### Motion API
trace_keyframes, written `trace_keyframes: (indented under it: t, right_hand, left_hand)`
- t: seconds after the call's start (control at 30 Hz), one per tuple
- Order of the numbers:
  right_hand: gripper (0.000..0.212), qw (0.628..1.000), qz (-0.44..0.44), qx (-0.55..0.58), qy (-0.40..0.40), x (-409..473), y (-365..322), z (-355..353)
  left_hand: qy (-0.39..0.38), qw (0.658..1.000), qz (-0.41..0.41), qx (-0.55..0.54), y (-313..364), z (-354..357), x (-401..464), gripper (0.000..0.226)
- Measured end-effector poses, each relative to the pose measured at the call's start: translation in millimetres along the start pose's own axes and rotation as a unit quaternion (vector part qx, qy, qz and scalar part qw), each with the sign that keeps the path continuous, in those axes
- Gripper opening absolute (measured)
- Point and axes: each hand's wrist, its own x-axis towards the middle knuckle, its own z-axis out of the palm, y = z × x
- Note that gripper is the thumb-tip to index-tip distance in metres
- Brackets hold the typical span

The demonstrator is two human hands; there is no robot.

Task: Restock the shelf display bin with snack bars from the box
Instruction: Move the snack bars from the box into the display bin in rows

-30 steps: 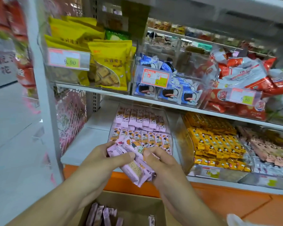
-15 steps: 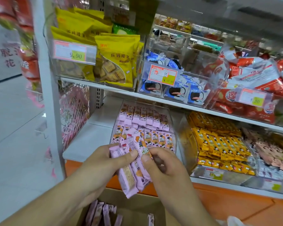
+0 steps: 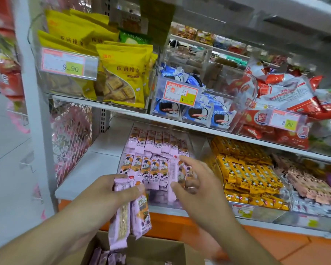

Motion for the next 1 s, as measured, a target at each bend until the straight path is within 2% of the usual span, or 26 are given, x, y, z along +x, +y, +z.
trace_keyframes:
  t: [0.03, 0.1, 0.17, 0.23, 0.27, 0.37, 0.47, 0.6, 0.67, 0.77, 0.87, 1.0]
  right_hand:
    - [0.062, 0.999, -0.006, -0.041, 0.020, 19.0, 8.4, -1.8]
    - [0.061, 0.992, -0.009, -0.111, 0.054, 57.1, 24.2, -5.8]
    - [0.049, 0.985, 0.003, -0.158, 0.069, 93.0, 40.2, -7.0]
    - [0.034, 0.976, 0.008, -0.203, 0.074, 121.6, 50.1, -5.7]
    - [0.033, 0.972, -0.006, -0.222, 0.076, 134.5, 56.5, -3.9]
    - [0.039, 0.958, -0.010, -0.282, 0.043, 159.0, 66.7, 2.8]
    - [0.055, 0.959, -0.052, -0.276, 0.025, 168.9, 75.4, 9.2]
    - [0.053, 0.961, 0.010, -0.274, -0.012, 173.6, 80.6, 13.0]
    - [0.052, 0.965, 0.015, -0.262, -0.020, 172.9, 80.5, 12.5]
    - [0.031, 0.976, 0.027, -0.215, -0.011, 161.1, 76.1, 6.1]
    - [0.040, 0.968, -0.023, -0.249, -0.009, 147.8, 80.5, -3.3]
    - [0.051, 0.950, -0.020, -0.306, -0.065, 149.7, 82.9, -6.1]
  left_hand:
    - [-0.006, 1.000, -0.005, 0.007, 4.6, 3.2, 1.5, 0.005]
    - [0.004, 1.000, -0.003, 0.004, 9.1, 6.0, 5.9, 0.027]
    - [0.035, 0.999, -0.019, 0.015, 2.6, 2.1, 14.8, 0.006]
    - [0.044, 0.997, -0.029, 0.052, 0.8, -3.4, 21.9, 0.053]
    - [0.054, 0.995, -0.018, 0.083, -0.1, -6.0, 25.4, 0.068]
    - [0.084, 0.986, -0.010, 0.142, -0.8, -10.6, 31.5, 0.087]
    - [0.094, 0.981, -0.012, 0.167, -5.6, -13.7, 34.2, 0.095]
    - [0.111, 0.980, -0.013, 0.162, -9.2, -9.4, 34.1, 0.072]
    - [0.115, 0.979, -0.021, 0.165, -8.4, -3.8, 33.4, 0.069]
    - [0.121, 0.977, -0.033, 0.173, -3.2, 0.2, 31.1, 0.066]
    - [0.122, 0.979, -0.037, 0.160, -2.7, 1.1, 28.2, 0.069]
    - [0.115, 0.984, -0.034, 0.133, -3.9, 2.1, 27.8, 0.073]
